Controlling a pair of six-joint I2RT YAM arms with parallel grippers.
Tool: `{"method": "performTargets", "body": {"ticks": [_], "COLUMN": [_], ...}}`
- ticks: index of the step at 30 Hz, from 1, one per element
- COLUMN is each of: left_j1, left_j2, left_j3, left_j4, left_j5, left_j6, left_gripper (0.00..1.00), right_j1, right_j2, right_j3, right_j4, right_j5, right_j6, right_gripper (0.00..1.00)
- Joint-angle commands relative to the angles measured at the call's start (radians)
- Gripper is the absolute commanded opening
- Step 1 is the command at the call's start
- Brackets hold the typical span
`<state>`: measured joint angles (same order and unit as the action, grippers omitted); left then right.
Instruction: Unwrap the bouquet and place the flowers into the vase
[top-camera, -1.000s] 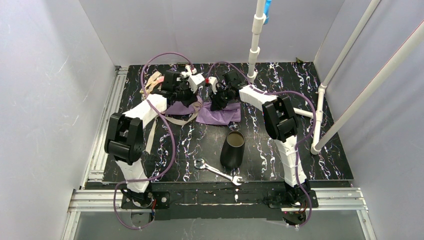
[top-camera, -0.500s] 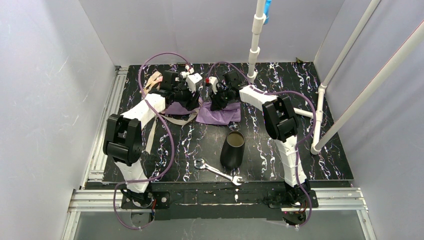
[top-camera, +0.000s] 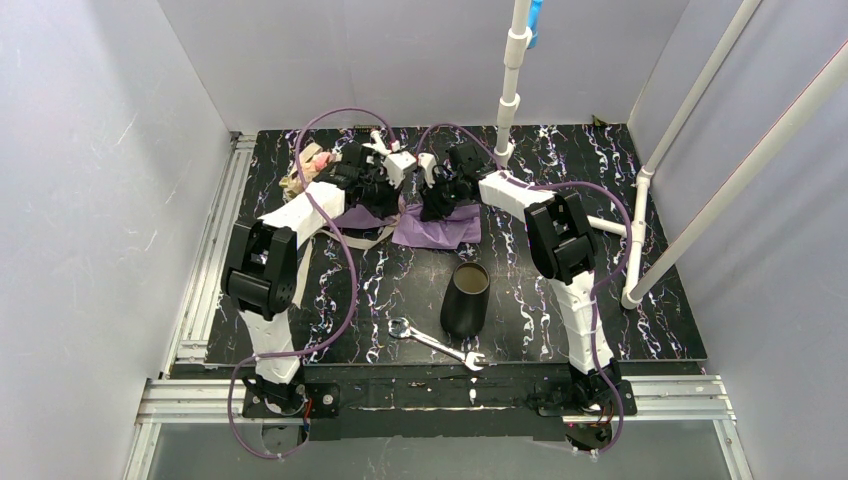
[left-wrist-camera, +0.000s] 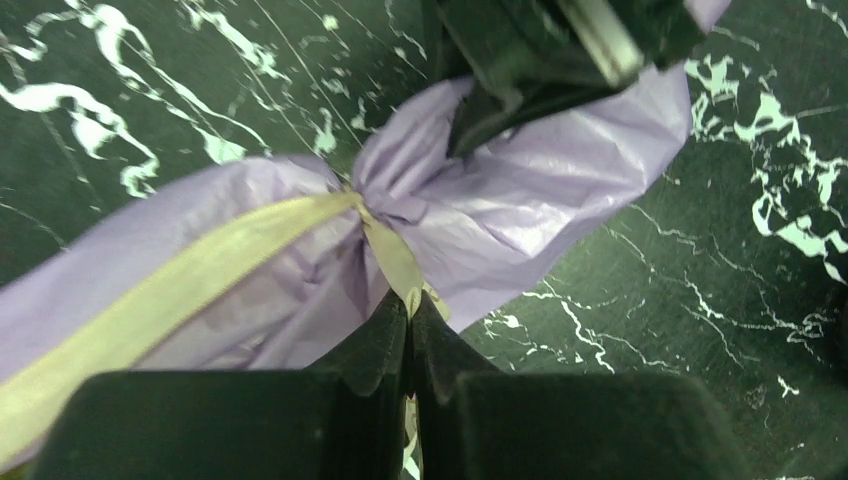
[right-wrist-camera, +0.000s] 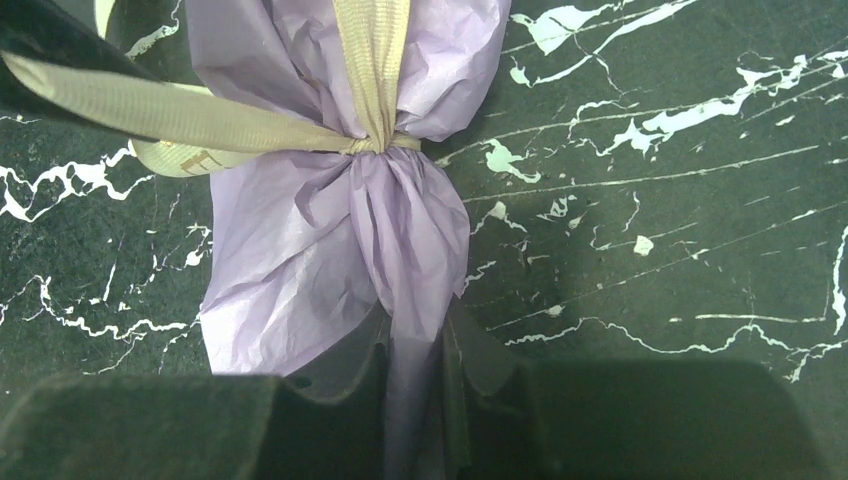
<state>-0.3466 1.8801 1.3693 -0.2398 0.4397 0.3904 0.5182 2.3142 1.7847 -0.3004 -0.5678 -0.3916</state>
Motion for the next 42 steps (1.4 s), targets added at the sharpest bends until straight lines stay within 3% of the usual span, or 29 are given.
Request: {"method": "performTargets", "body": {"ticks": [1,6,12,15,20,23,27,31,34,36,39,42], "left_j1": [-0.003,0.039,0.065,0.048,0.025,0.074,0.108,0.112,0.089,0.084,0.083,0.107], "left_j2": [-0.071,-0.060,-0.059,-0.048,-0.009,-0.064,-0.085,-0.044,-0.020,-0.022,-0.070,-0.140], "left_j3": [0.095,0.101,-0.085,-0.131,0.007,0.138,0.196,0.092,-0.040,-0.086,-0.054,0.045], "left_j4": [0.044,0.045,-0.043,-0.058,-0.082,0.019,0.066,-0.054,-0.164,-0.193,-0.186,-0.040], "left_j5": [0.001,0.014,-0.014,-0.015,-0.024,0.130,0.168,0.117,0.058,0.043,0.100,0.204], "left_j6": [-0.090,-0.149,0.103,0.156,0.057,-0.148,-0.241,-0.145,0.082,0.152,0.147,-0.034], "left_gripper": [0.00,0.00,0.00,0.00,0.00,0.00,0.00,0.00,0.00,0.00,0.00,0.00], "right_j1": [-0.003,-0.003,-0.003,-0.003,-0.003,-0.003,-0.003,-0.003,-0.004,-0.004,-0.004,-0.004], "right_j2": [0.039,0.034,0.029,0.027,0.028,0.024,0.020,0.019,0.019,0.020,0.020,0.022], "right_j3": [-0.048,-0.065,-0.068,-0.070,-0.067,-0.072,-0.082,-0.082,-0.079,-0.078,-0.076,-0.079], "right_j4": [-0.018,-0.012,-0.006,0.005,0.010,0.001,-0.001,0.001,0.006,0.006,0.006,0.005], "right_j5": [0.109,0.131,0.157,0.152,0.152,0.172,0.188,0.189,0.191,0.192,0.195,0.199], "right_j6": [-0.024,-0.023,-0.003,0.013,0.024,0.011,0.001,0.007,0.019,0.025,0.028,0.030], "right_gripper": [0.01,0.01,0.01,0.01,0.01,0.01,0.01,0.01,0.01,0.01,0.01,0.01]}}
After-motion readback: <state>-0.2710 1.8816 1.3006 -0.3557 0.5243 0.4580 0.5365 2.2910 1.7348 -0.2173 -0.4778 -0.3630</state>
